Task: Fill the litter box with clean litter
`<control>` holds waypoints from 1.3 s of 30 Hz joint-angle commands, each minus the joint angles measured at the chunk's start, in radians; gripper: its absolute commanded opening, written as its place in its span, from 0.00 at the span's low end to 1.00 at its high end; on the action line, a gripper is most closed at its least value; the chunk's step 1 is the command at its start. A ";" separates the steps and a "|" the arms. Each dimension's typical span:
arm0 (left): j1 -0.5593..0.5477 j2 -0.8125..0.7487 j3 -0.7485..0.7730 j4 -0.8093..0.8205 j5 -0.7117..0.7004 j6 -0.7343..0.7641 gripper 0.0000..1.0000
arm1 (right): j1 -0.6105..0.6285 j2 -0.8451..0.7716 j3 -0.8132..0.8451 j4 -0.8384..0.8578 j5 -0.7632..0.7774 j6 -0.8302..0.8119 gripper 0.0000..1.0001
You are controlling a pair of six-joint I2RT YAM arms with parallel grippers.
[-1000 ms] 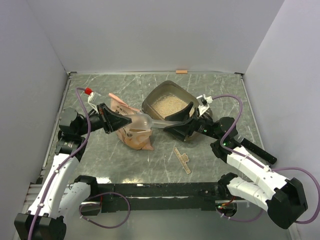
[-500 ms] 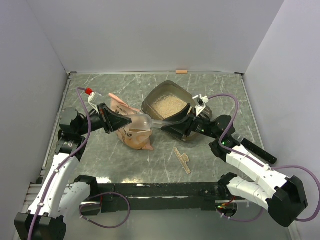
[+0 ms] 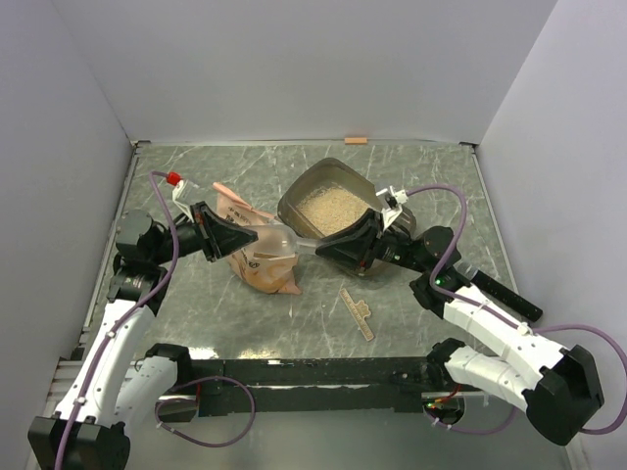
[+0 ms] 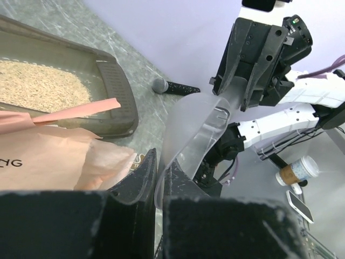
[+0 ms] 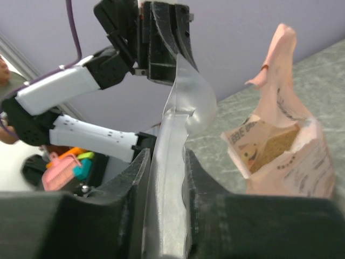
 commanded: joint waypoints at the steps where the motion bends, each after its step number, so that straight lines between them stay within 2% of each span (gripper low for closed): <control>1: 0.003 -0.007 0.036 0.019 0.000 0.012 0.01 | 0.007 -0.021 0.010 0.022 0.031 -0.027 0.00; 4: 0.003 -0.004 0.042 0.017 -0.003 0.015 0.02 | 0.008 -0.032 0.005 0.005 0.040 -0.037 0.00; 5: 0.003 -0.003 0.044 0.016 -0.005 0.018 0.07 | 0.007 -0.041 0.005 -0.003 0.045 -0.040 0.00; 6: 0.003 -0.001 0.045 0.016 -0.006 0.021 0.15 | 0.008 -0.045 0.007 -0.010 0.048 -0.047 0.00; 7: 0.003 -0.006 0.045 0.014 -0.020 0.035 0.34 | 0.007 -0.050 0.010 -0.036 0.055 -0.050 0.00; 10: 0.003 -0.030 0.061 -0.027 -0.081 0.105 0.58 | 0.008 -0.071 0.041 -0.111 0.071 -0.079 0.00; 12: 0.003 -0.044 0.076 -0.056 -0.100 0.142 0.63 | 0.007 -0.097 0.074 -0.220 0.091 -0.115 0.00; 14: -0.001 -0.046 0.111 -0.097 -0.135 0.213 0.76 | 0.005 -0.133 0.100 -0.311 0.129 -0.146 0.00; 18: -0.010 -0.013 0.163 -0.193 -0.184 0.323 0.85 | 0.005 -0.209 0.174 -0.574 0.199 -0.235 0.00; 20: -0.022 0.017 0.197 -0.235 -0.219 0.394 0.90 | 0.007 -0.264 0.188 -0.648 0.229 -0.252 0.00; 22: -0.036 0.065 0.234 -0.318 -0.259 0.470 0.99 | 0.005 -0.317 0.215 -0.762 0.255 -0.278 0.00; 27: -0.135 0.142 0.355 -0.443 -0.431 0.696 0.99 | 0.004 -0.392 0.258 -0.943 0.287 -0.312 0.00; 31: -0.168 0.146 0.372 -0.458 -0.440 0.916 0.99 | 0.004 -0.433 0.265 -1.052 0.287 -0.326 0.00; 39: -0.183 0.201 0.426 -0.564 -0.485 1.226 0.99 | 0.004 -0.478 0.246 -1.132 0.255 -0.344 0.00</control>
